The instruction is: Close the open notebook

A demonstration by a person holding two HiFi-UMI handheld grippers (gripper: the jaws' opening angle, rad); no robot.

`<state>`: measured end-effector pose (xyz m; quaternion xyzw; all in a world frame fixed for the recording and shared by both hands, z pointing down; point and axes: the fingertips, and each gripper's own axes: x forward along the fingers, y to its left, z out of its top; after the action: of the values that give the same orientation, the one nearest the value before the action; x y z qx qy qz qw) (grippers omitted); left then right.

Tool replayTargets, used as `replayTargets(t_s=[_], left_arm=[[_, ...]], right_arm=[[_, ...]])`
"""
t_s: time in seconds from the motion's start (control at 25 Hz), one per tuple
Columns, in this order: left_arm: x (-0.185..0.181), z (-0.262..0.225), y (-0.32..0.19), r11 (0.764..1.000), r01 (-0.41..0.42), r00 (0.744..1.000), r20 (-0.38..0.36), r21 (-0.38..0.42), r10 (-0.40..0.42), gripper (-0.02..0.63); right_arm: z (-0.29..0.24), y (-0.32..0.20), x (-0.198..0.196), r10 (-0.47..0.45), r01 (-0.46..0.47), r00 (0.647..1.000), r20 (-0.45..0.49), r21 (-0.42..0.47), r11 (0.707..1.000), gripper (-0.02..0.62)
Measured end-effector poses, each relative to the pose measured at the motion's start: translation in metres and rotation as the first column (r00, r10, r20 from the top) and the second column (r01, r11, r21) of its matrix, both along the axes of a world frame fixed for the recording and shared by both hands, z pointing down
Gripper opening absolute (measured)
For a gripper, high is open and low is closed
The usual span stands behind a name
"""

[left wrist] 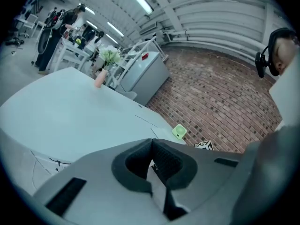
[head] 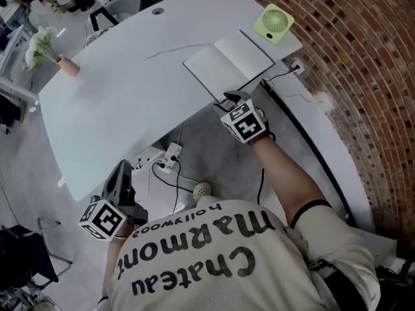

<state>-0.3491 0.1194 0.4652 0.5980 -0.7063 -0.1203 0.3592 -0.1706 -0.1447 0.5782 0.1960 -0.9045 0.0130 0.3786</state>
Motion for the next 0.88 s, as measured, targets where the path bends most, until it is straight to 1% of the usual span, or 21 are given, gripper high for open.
replayTargets(t_s=[0.08, 0.16, 0.24, 0.4, 0.52, 0.68, 0.8, 0.88], left_arm=[[-0.004, 0.002, 0.005, 1.000, 0.015, 1.000, 0.010, -0.010, -0.015, 0.002], [-0.007, 0.004, 0.009, 0.999, 0.031, 0.999, 0.012, -0.017, -0.031, 0.002], [-0.009, 0.006, 0.012, 0.999, 0.043, 0.999, 0.010, -0.022, -0.043, 0.002], [-0.011, 0.010, 0.015, 0.998, 0.053, 0.999, 0.009, -0.034, -0.053, 0.002], [-0.013, 0.012, 0.014, 0.998, 0.054, 0.999, 0.008, -0.040, -0.054, 0.002], [-0.013, 0.013, 0.008, 0.999, 0.040, 0.999, 0.011, -0.036, -0.040, 0.002], [-0.010, 0.014, 0.003, 0.999, 0.026, 1.000, 0.006, -0.032, -0.025, 0.002], [-0.009, 0.013, 0.002, 0.999, 0.020, 1.000, 0.004, -0.026, -0.020, 0.002]], right_arm=[[0.011, -0.002, -0.001, -0.051, 0.058, 0.995, -0.089, 0.070, 0.996, 0.193], [0.019, -0.005, -0.003, -0.085, 0.111, 0.982, -0.168, 0.152, 0.982, 0.192], [0.026, -0.007, -0.005, -0.105, 0.156, 0.968, -0.227, 0.218, 0.964, 0.183], [0.041, -0.009, -0.003, -0.122, 0.223, 0.940, -0.320, 0.302, 0.927, 0.179], [0.044, -0.011, -0.003, -0.129, 0.270, 0.923, -0.362, 0.371, 0.889, 0.153], [0.046, -0.011, -0.003, -0.151, 0.337, 0.899, -0.412, 0.429, 0.838, 0.137], [0.044, -0.011, -0.002, -0.151, 0.346, 0.897, -0.416, 0.445, 0.826, 0.120], [0.040, -0.010, -0.001, -0.149, 0.329, 0.908, -0.392, 0.444, 0.833, 0.084]])
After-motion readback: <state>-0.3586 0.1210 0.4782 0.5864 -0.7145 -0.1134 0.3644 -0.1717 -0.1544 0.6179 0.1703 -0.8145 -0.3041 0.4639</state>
